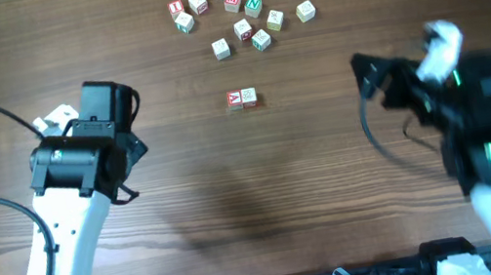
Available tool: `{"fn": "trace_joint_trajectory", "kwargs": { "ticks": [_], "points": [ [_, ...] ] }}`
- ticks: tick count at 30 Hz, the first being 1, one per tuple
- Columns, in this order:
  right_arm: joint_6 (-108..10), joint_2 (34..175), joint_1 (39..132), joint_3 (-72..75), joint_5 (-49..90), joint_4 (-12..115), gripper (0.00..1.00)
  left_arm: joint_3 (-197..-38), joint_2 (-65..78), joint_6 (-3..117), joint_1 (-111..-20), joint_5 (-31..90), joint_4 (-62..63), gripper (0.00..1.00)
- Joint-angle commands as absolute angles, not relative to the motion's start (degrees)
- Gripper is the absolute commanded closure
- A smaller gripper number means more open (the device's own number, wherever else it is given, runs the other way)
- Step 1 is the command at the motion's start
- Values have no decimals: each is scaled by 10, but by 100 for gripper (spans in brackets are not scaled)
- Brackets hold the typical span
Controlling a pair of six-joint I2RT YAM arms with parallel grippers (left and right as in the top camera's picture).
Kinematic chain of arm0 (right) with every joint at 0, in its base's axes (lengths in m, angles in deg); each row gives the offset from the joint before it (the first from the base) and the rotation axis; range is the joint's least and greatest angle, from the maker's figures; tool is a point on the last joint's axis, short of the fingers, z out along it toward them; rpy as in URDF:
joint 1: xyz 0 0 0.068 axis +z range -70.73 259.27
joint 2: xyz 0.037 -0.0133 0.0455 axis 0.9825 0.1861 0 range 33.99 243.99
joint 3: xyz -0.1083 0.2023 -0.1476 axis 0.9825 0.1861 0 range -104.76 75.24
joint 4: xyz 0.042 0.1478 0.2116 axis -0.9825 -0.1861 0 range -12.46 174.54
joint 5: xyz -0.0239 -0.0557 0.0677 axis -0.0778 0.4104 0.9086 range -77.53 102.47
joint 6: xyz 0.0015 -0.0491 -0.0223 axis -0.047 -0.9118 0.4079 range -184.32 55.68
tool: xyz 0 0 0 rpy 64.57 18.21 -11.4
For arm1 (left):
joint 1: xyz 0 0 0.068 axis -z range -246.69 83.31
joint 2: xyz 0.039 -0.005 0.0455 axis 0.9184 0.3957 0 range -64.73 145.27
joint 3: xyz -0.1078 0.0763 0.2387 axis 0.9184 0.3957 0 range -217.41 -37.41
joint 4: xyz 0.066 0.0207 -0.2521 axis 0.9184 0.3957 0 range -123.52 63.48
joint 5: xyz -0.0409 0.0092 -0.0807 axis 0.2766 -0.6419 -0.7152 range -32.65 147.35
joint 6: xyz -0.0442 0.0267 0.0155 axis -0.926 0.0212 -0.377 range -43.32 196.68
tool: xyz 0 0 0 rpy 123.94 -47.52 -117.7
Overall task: Form a horizontal line
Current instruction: 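Retract the left arm and reach the right arm toward the cluster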
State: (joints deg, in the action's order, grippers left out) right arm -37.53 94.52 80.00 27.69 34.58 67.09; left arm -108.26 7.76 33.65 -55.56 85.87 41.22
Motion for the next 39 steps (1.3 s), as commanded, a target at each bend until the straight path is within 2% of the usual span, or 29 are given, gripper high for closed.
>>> {"fn": "trace_joint_trajectory", "kwargs": {
  "ticks": [1,5,13,20,26,31,39],
  "points": [
    [-456,1104,856,101,363,573,0,-1077,69,322,-589,867,414,0],
    [-476,1235,899,-10,365,545,0,-1076,69,323,-619,861,419,0],
    [-448,1353,917,-15,383,682,0,-1046,69,323,-631,851,421,0],
    [-444,1438,964,-55,228,720,0,-1030,70,323,-631,831,428,0],
    [-415,1525,973,-143,176,716,1,-1030,70,323,-631,831,428,0],
    [-355,1602,975,-201,119,718,13,-1030,70,323,-631,831,428,0],
    [-311,1664,978,-202,84,771,18,-1030,70,323,-631,831,428,0]
  ]
}}
